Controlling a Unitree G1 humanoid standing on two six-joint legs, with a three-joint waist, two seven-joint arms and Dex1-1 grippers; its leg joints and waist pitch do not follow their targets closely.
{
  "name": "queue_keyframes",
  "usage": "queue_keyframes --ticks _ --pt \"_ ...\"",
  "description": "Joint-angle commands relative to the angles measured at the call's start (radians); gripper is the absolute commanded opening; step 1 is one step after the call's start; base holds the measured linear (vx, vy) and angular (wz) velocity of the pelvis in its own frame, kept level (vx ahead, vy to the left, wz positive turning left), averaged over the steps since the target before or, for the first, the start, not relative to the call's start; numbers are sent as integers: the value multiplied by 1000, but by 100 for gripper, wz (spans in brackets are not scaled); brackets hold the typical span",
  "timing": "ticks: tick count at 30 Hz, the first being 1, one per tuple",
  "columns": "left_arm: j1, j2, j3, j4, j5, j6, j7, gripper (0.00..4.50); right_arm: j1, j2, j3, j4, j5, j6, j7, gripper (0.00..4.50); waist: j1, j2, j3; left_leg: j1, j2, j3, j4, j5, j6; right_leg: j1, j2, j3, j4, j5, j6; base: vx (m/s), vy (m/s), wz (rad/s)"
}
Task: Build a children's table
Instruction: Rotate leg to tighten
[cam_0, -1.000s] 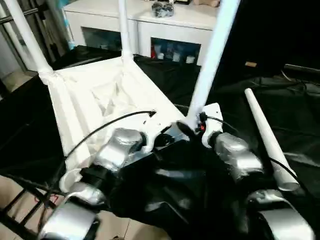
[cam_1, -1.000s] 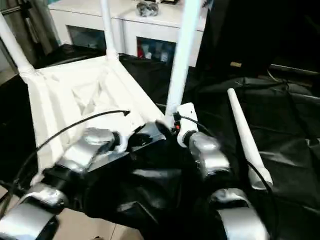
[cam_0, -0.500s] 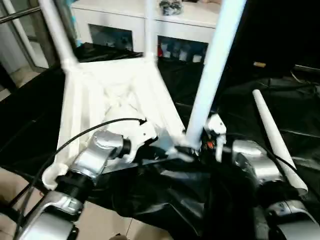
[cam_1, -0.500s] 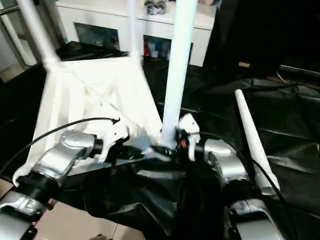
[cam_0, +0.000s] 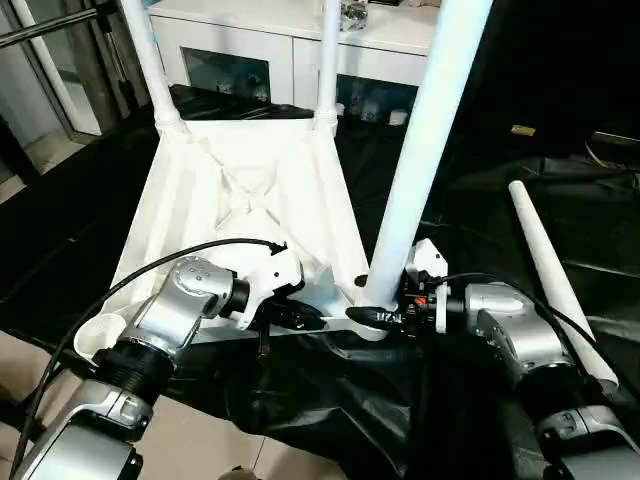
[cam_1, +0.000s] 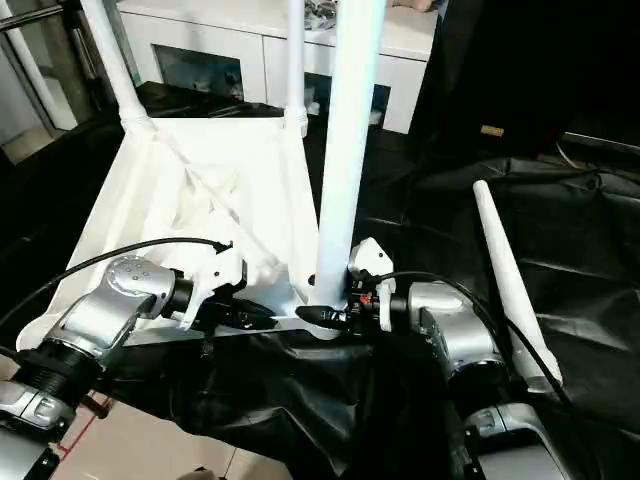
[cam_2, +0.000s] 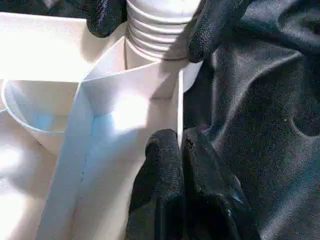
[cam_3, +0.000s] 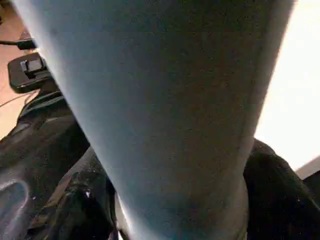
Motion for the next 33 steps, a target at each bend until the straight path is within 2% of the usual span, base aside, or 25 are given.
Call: queue_keyframes --ticks 1,3,4,5,6,7,9,10,13,14,16,18,22,26,28,29,31,33 --pt "-32 -56 7 5 -8 -5 72 0 6 42 18 23 3 28 -44 276 -5 -1 -56 5 25 2 -60 -184 40 53 -73 47 -73 -179 -210 0 0 0" --pt "-51 -90 20 34 11 3 154 0 -17 71 -12 80 -19 33 -176 276 -6 1 -54 8 24 -1 -63 -215 26 52 -76 46 -81 -242 -197 0 0 0" --pt "-68 -118 30 58 27 20 225 0 -43 92 -32 138 -49 39 -308 276 -15 1 -48 9 22 -1 -67 -241 11 47 -74 46 -86 -298 -184 0 0 0" --pt "-84 -144 39 81 41 33 292 0 -65 110 -48 189 -71 47 -420 276 -22 0 -48 14 20 -5 -68 -264 -12 47 -76 44 -92 -369 -164 0 0 0" --pt "-92 -158 44 93 49 39 329 0 -75 119 -55 214 -78 51 -470 276 -27 -1 -49 15 19 -6 -68 -267 -19 47 -76 44 -93 -387 -158 0 0 0" --pt "-105 -179 52 112 56 55 379 0 -82 132 -62 234 -84 53 -520 275 -30 -3 -49 11 17 -7 -67 -264 -19 49 -78 44 -96 -403 -145 0 0 0" --pt "-114 -195 59 125 60 67 416 0 -86 144 -67 245 -86 55 -551 275 -30 -6 -51 8 16 -5 -65 -251 -4 51 -78 45 -99 -397 -134 0 0 0" --pt "-134 -236 74 151 62 85 489 0 -88 179 -78 250 -86 68 -612 275 -30 -9 -52 9 15 -2 -62 -240 10 48 -75 46 -99 -377 -134 0 0 0" --pt "-144 -266 82 158 59 99 527 0 -89 208 -80 247 -91 73 -648 275 -24 -6 -55 5 16 -2 -61 -200 20 51 -74 46 -92 -312 -148 0 0 0" --pt "-143 -272 81 154 58 100 528 0 -88 215 -80 246 -90 67 -647 275 -24 -7 -55 5 16 -2 -62 -200 22 51 -73 46 -91 -305 -150 0 0 0" --pt "-138 -282 73 145 57 95 511 0 -92 229 -81 250 -80 42 -620 345 -24 -5 -56 4 18 -2 -62 -199 30 52 -73 46 -88 -265 -165 0 0 0" --pt "-127 -278 60 134 55 79 476 0 -101 232 -83 255 -61 40 -586 345 -25 -2 -56 6 18 -1 -62 -206 31 52 -73 45 -88 -261 -171 0 0 0" --pt "-107 -253 43 114 48 68 419 0 -92 205 -59 225 -70 24 -525 388 -28 -3 -53 4 18 -3 -65 -236 31 52 -75 45 -94 -311 -159 0 0 0" --pt "-82 -212 26 84 39 43 340 0 -69 151 -29 170 -59 -7 -383 388 -28 -6 -57 1 20 -2 -62 -203 48 56 -75 46 -87 -249 -170 0 0 0" --pt "-70 -193 21 66 33 42 303 0 -58 126 -20 144 -51 -19 -316 388 -28 -4 -57 2 20 -1 -61 -181 56 56 -73 47 -83 -200 -190 0 0 0" --pt "-58 -168 12 48 26 24 255 0 -48 99 -12 117 -42 -34 -245 388 -26 -6 -59 1 21 -1 -59 -174 62 60 -74 46 -80 -181 -197 0 0 0" --pt "-51 -152 9 39 21 21 225 0 -40 79 -4 98 -35 -34 -195 388 -27 -6 -58 0 22 0 -59 -167 73 58 -73 47 -75 -146 -210 0 0 0" --pt "-43 -127 4 29 14 3 177 0 -28 53 9 70 -30 -31 -123 388 -23 -7 -59 2 22 2 -57 -167 75 59 -72 45 -73 -149 -214 0 0 0"
